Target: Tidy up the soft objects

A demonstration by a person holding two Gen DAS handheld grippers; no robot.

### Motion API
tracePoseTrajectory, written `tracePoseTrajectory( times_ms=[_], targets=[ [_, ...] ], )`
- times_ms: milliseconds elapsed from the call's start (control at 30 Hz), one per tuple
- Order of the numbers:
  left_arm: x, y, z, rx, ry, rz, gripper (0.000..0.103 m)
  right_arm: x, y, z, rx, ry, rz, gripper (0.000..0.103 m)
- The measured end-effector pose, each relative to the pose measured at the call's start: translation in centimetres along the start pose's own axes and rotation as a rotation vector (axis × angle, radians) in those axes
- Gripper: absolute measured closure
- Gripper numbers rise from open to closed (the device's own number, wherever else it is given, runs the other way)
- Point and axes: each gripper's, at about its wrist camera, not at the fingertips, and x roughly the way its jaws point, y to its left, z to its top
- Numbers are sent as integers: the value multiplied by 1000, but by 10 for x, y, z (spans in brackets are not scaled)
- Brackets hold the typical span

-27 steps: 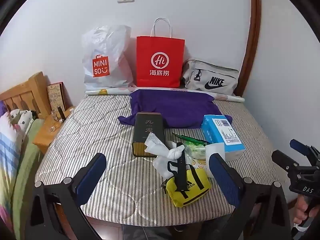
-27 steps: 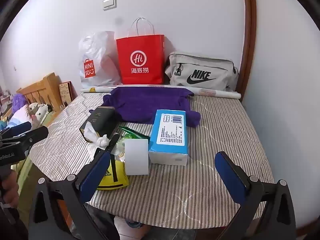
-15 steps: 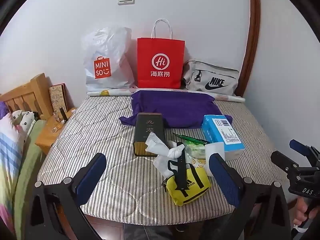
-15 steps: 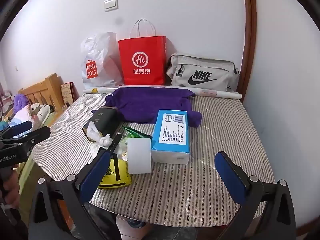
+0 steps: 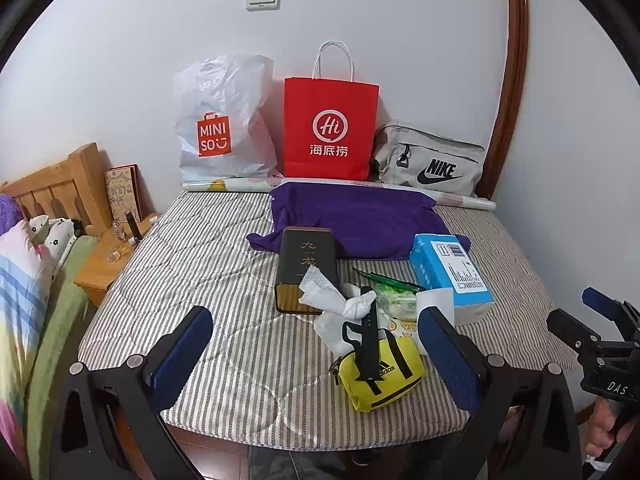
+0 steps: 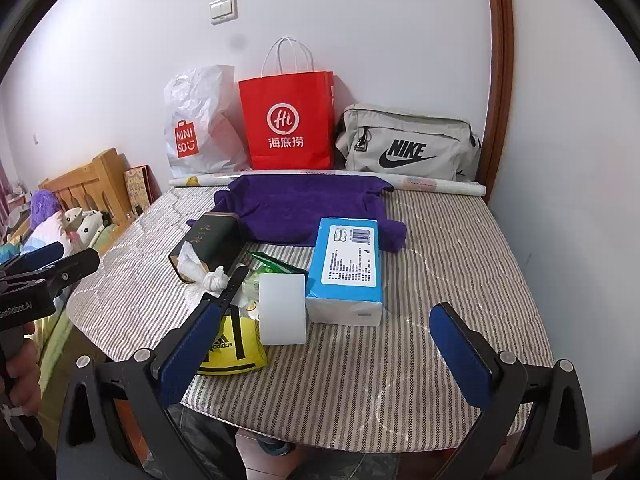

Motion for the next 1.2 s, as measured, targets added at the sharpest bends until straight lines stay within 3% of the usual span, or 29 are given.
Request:
tracePoseTrajectory(
  times_ms=[1200],
  targets=[
    [-1, 8, -2, -12, -4, 23, 0, -5, 0, 1, 6, -3, 20, 0]
  ],
)
